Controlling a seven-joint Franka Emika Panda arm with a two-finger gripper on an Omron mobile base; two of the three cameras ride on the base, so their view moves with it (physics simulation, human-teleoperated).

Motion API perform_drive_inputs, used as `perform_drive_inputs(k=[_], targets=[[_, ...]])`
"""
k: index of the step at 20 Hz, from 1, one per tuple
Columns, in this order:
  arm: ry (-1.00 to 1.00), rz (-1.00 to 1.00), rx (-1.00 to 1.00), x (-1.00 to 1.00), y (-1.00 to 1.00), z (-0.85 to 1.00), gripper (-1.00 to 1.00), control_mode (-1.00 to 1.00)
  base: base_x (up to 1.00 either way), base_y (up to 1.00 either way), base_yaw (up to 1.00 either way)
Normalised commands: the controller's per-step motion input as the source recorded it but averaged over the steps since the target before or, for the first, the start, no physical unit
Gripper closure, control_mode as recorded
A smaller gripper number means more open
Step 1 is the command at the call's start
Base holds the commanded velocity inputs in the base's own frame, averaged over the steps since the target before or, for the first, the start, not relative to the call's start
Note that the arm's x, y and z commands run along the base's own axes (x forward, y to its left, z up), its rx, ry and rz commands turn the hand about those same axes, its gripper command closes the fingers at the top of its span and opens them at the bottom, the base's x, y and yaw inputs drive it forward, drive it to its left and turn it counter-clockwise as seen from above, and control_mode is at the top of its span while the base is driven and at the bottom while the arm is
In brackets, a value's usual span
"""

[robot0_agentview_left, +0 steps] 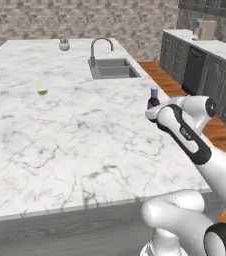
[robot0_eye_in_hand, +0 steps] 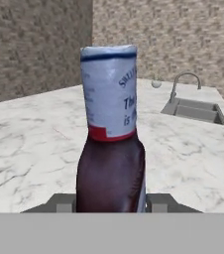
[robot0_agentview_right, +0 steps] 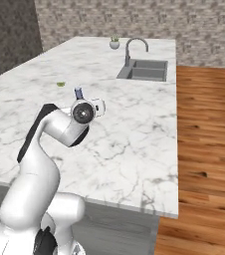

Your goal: Move the condiment bottle and condiment bottle from the cabinet to the dining counter.

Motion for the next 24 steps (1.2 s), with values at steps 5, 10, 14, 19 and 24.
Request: perform_drive_inputs(k=[5, 10, 14, 19, 24], targets=[[0.07, 0.02, -0.01, 0.36, 0.0, -0.5, 1.0, -1.0, 0.0, 0.0, 0.0], [0.05, 0.14, -0.09, 0.22, 0.0, -0.53, 1.0, -1.0, 0.0, 0.0, 0.0], [0.0, 0.31, -0.03, 0.0, -0.09, -0.34, 1.0, -1.0, 0.0, 0.0, 0.0], [0.0, 0.38, 0.0, -0.01, -0.2, -0.17, 1.0, -1.0, 0.0, 0.0, 0.0], [0.04, 0.33, -0.01, 0.0, -0.05, -0.12, 1.0, -1.0, 0.0, 0.0, 0.0]])
